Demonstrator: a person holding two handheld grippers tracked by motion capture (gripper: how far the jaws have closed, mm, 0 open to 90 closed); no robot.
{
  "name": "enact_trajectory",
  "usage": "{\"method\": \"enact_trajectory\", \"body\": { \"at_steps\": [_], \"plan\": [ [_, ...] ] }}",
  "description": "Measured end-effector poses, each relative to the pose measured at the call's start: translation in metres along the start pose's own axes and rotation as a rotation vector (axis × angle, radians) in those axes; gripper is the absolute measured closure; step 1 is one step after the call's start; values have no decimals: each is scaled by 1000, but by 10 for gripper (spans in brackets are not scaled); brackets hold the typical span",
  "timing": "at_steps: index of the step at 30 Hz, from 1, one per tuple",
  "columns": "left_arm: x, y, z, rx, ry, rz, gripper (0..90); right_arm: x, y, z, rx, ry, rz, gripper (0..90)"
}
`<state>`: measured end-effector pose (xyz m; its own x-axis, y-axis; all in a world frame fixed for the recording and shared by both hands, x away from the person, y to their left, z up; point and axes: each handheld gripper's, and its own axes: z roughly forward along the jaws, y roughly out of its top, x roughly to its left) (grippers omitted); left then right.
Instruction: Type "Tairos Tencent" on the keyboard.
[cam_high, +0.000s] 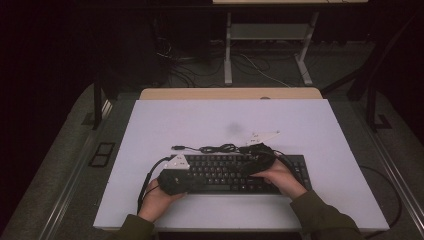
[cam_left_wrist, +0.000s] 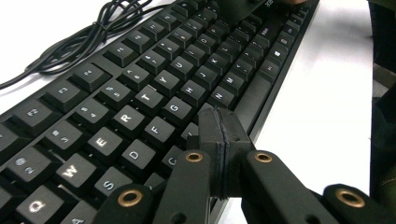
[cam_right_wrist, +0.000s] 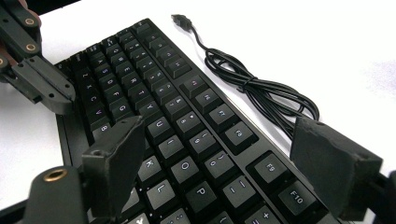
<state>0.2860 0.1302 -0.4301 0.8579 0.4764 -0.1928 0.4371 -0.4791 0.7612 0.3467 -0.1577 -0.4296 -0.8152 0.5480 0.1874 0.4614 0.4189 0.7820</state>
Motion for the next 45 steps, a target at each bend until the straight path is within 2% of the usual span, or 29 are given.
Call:
{"method": "enact_trajectory", "body": {
  "at_steps": [10, 24, 36, 45],
  "plan": [
    [-2, 0, 7, 44, -7, 28, 885, 0, 0, 0, 1, -1, 2, 179],
    [-3, -1, 12, 60, -12, 34, 886, 0, 0, 1, 2, -3, 5, 179],
    [-3, 0, 11, 58, -10, 41, 886, 0, 0, 0, 0, -3, 4, 179],
    [-3, 2, 6, 37, -2, 40, 867, 0, 0, -1, -5, -4, 6, 180]
  ]
}}
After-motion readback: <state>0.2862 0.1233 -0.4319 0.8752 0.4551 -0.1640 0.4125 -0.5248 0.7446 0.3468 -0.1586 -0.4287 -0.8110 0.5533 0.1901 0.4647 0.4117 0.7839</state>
